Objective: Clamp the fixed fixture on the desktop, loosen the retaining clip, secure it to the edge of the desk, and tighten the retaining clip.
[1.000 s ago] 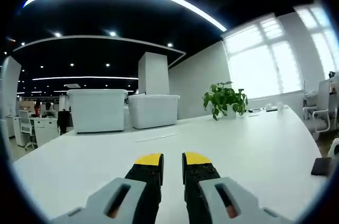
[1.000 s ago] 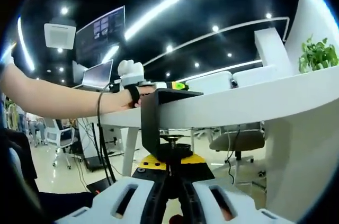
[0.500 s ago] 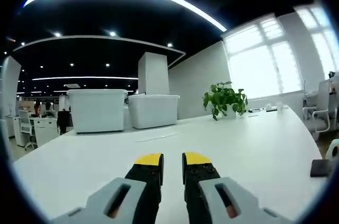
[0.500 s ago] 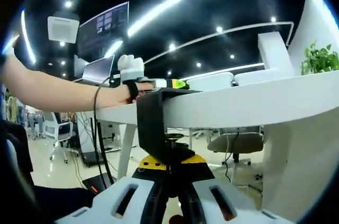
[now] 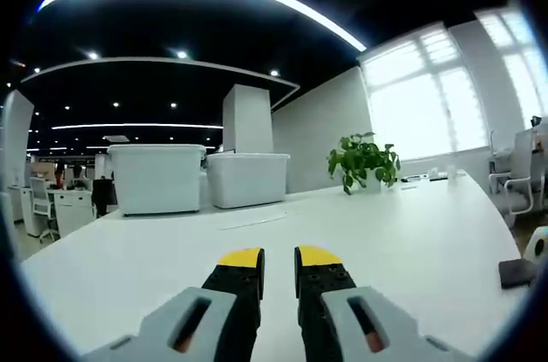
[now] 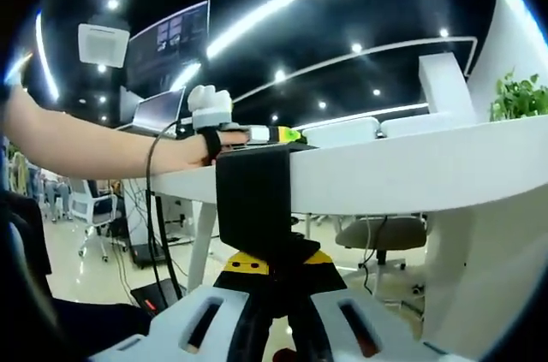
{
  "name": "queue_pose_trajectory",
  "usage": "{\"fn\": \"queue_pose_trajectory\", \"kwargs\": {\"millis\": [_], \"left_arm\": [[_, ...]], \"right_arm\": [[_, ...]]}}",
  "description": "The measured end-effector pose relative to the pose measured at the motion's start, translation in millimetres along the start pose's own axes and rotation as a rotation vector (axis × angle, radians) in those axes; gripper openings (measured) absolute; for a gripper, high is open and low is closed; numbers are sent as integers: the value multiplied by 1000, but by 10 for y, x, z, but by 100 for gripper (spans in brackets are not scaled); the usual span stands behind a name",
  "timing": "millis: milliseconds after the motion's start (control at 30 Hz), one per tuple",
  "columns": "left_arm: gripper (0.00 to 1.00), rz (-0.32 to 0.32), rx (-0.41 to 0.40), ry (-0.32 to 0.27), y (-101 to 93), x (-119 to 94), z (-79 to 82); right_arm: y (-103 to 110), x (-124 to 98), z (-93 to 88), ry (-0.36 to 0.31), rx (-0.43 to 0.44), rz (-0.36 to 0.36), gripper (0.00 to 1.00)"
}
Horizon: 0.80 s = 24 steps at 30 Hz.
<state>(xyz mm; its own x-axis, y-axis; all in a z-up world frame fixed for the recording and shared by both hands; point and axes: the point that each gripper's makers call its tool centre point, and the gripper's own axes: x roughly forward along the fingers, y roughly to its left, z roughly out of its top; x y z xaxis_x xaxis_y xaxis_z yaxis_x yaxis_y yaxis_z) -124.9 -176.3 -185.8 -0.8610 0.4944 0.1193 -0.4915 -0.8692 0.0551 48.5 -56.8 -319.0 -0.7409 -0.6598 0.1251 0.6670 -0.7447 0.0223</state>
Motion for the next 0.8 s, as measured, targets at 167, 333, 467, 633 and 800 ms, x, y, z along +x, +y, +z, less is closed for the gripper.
{"fn": "queue_pose_trajectory", "kwargs": {"millis": [167,333,467,633,800], "left_arm": [[15,-1,2,1,-3,0,-2],[15,-2,4,3,-4,4,-6],[15,-3,4,3,-7,5,-7],[15,-6,4,3,-6,10,-9],[15,-9,5,1,-10,12,-5]], "right_arm": [[45,29,-4,10,23,18,3],[98,51,-17,26,32,40,3],[142,77,-25,40,25,56,3],[184,99,-40,54,5,80,3],[158,88,-47,71,-23,78,4]]}}
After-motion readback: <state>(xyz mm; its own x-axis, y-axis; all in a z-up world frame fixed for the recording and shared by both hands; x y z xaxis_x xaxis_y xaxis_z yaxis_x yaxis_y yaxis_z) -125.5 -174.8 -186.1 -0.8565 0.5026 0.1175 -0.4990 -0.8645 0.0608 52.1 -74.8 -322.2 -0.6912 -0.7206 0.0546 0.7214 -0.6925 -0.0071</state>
